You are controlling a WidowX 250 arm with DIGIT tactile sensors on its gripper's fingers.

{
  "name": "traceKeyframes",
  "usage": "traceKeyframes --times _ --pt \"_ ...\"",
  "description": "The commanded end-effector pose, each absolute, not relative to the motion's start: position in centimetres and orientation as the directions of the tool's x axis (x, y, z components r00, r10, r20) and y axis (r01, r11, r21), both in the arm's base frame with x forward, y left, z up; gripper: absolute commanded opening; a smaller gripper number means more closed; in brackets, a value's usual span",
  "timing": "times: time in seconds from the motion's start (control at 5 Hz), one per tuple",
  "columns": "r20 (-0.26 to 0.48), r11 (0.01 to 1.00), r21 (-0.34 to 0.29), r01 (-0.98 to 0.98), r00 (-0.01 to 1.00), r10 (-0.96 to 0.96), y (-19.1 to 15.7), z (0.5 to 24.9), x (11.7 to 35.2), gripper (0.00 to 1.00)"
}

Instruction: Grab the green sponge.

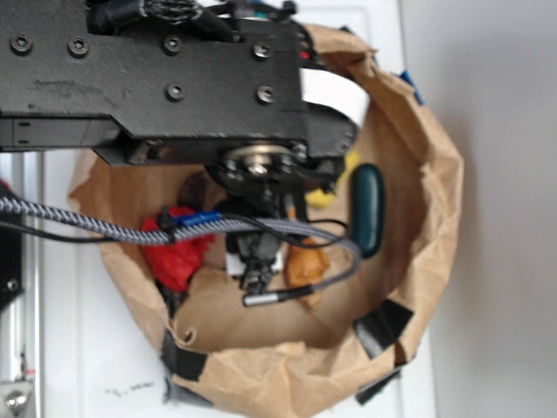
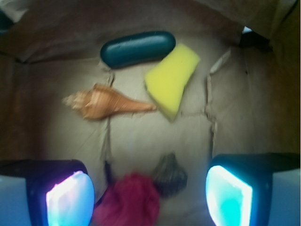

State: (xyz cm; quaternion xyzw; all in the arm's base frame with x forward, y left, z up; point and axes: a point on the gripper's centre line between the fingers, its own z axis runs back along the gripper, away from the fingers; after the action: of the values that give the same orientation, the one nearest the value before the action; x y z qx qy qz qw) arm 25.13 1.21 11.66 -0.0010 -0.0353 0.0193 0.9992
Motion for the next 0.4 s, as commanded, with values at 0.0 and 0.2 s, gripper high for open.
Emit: traceKeyframes --times 0.0,0.2 --pt "0.134 1.000 -0.024 -0.011 0.991 0.014 1.8 11.1 28.3 1.00" --pt "0.126 1.000 -0.022 -0.018 0.992 0.021 1.1 10.6 29.5 1.00"
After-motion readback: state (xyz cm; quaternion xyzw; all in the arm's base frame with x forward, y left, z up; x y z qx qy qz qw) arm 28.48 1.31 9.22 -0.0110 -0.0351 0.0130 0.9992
